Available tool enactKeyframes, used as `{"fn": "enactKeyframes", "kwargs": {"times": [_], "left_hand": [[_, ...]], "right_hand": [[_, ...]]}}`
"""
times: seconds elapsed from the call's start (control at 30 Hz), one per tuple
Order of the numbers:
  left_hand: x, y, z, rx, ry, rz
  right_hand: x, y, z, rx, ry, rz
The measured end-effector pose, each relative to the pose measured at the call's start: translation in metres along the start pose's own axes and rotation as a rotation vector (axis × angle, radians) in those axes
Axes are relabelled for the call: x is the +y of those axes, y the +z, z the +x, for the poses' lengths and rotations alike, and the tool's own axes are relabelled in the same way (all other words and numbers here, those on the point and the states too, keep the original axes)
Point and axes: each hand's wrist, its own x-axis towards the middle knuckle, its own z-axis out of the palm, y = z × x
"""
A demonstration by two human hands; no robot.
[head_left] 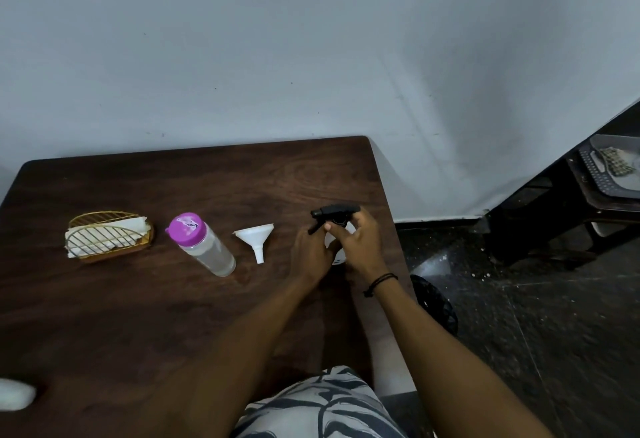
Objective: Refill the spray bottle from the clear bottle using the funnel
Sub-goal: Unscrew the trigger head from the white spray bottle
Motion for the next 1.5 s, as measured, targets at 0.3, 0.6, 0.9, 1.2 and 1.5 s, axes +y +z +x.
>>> {"fn": "enactKeyframes", "kwargs": {"times": [0.3, 0.6, 0.9, 1.2, 1.5], "left_hand": [[-0.003, -0.002, -0.002, -0.07, -0.094, -0.029], [0.003, -0.01, -0.004, -0.05, -0.064, -0.053], [0.013, -0.018, -0.009, -0.064, -0.094, -0.046], [0.001, -0.012, -0.009, -0.111, -0.079, -0.021], [0.003, -0.014, -0.01, -0.052, 0.015, -0.008]], "right_hand": [[-0.011, -0.007, -0.003, -0.151, 0.159, 0.044], [-0.016, -0.002, -0.023, 0.084, -0.004, -0.012], [-0.009, -0.025, -0.017, -0.237, -0.132, -0.247], [-0.01, 0.01, -0.032, -0.034, -0.01, -0.146], [-0.01, 0.016, -0.028, 0.168, 0.011, -0.155]]}}
